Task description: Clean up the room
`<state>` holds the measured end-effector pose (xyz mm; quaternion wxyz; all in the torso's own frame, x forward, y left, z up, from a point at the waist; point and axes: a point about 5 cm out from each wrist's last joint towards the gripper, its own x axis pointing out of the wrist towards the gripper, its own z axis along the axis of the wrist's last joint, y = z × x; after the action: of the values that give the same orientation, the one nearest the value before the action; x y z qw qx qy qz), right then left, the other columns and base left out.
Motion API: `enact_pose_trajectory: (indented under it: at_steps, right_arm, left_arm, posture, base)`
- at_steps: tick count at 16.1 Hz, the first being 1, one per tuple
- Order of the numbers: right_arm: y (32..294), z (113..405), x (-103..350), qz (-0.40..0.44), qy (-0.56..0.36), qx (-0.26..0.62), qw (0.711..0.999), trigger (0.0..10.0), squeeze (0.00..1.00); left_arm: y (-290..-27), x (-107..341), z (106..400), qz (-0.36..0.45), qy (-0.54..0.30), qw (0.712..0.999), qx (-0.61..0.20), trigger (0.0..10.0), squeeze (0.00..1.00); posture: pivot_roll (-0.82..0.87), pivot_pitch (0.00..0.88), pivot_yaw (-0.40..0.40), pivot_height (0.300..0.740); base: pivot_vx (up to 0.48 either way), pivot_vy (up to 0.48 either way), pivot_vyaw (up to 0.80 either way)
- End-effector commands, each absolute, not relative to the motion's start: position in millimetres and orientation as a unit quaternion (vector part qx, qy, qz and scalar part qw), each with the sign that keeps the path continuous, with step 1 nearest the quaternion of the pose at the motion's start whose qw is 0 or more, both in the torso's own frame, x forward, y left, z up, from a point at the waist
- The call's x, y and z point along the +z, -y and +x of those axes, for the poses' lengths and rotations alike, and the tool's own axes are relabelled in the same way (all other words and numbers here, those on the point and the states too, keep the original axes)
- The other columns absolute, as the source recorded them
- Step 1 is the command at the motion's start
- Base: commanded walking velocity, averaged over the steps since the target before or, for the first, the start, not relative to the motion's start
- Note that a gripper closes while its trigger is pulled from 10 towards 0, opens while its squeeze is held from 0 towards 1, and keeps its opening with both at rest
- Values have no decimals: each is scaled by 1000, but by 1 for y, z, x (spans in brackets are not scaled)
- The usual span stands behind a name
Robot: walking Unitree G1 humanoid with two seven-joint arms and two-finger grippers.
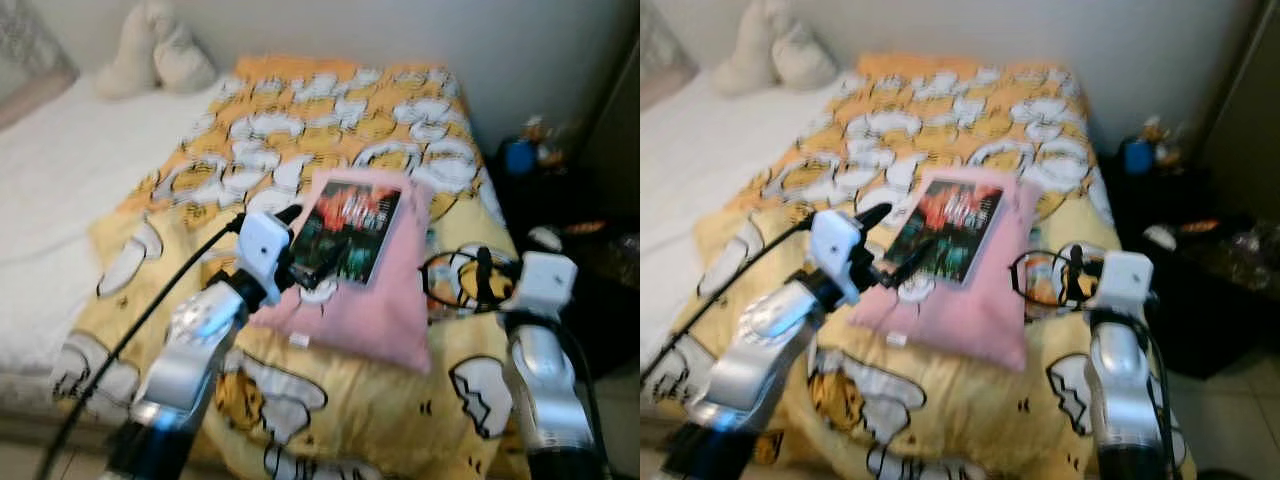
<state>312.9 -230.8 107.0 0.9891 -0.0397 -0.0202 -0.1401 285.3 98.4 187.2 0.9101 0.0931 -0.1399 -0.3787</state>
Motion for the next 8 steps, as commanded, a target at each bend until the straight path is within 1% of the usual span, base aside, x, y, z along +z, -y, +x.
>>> enact_pose_trajectory:
  at_steps: [1, 3, 5, 6, 7, 8]
  right_arm:
    - [239, 321, 101, -30, 3, -153, 988, 10000, 0]
    - [243, 330, 98, -7, -18, -158, 987, 10000, 0]
    - [237, 339, 97, 15, -29, -144, 989, 10000, 0]
    - [231, 344, 100, 13, -27, -128, 991, 10000, 0]
    - [217, 353, 107, 9, -7, -93, 996, 10000, 0]
    - [209, 357, 114, 18, 18, -78, 997, 10000, 0]
  left_arm:
    - [-82, 200, 264, 92, 154, 876, -448, 10000, 0]
    - [-68, 206, 238, 64, 139, 849, -506, 10000, 0]
    - [-62, 211, 219, 44, 129, 836, -532, 10000, 0]
    - [-61, 213, 216, 40, 128, 834, -535, 10000, 0]
    - [-62, 216, 209, 34, 122, 837, -533, 10000, 0]
    - [-64, 218, 207, 33, 116, 842, -526, 10000, 0]
  posture:
    - [251, 267, 139, 740]
    - [281, 313, 145, 740]
    - [297, 352, 138, 740]
    - [298, 355, 134, 740]
    - [304, 356, 117, 740]
    - [310, 358, 111, 740]
  base:
    - [0, 0, 0]
    - [0, 0, 0]
    - [0, 0, 0]
    - [0, 0, 0]
    - [0, 0, 0]
    - [0, 0, 0]
